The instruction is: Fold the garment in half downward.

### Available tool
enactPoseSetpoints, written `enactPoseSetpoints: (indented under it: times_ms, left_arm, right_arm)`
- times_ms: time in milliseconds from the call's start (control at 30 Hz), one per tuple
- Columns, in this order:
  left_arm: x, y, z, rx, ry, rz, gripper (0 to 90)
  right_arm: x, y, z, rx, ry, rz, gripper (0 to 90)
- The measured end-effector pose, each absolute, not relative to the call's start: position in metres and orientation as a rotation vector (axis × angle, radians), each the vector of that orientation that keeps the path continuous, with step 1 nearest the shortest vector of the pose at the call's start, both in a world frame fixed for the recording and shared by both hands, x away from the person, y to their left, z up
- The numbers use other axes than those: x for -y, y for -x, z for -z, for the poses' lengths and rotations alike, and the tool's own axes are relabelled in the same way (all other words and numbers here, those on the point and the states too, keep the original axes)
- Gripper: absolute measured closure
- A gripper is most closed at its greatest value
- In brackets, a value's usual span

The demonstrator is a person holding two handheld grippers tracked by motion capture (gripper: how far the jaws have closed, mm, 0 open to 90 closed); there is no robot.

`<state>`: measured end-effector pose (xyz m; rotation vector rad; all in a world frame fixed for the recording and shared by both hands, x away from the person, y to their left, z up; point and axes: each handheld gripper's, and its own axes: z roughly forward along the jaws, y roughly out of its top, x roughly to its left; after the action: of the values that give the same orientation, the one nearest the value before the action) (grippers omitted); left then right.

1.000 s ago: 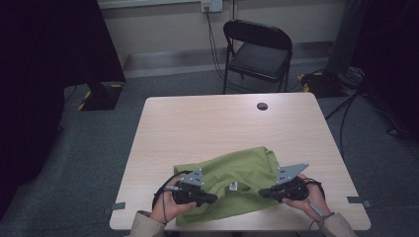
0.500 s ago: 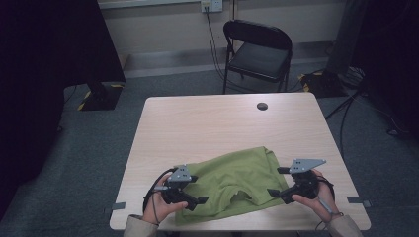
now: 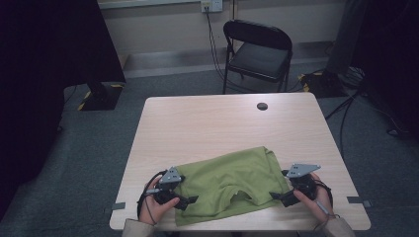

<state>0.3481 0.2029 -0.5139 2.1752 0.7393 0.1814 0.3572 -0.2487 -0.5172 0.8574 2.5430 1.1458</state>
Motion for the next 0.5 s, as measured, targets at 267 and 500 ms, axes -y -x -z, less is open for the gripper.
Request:
enactPoseSetpoints:
  times_ms: [267, 500]
  left_arm:
    - [-0.2073, -0.348, 0.5214, -0.731, -2.213, -0.211, 2.5]
    - [-0.2096, -0.348, 0.5238, -0.699, -2.22, -0.24, 1.0]
  right_arm:
    - [0.2499, -0.3548, 0.5233, -2.551, -0.845, -1.094, 0.5]
    - [0.2534, -0.354, 0.5237, -2.563, -0.846, -1.085, 0.0]
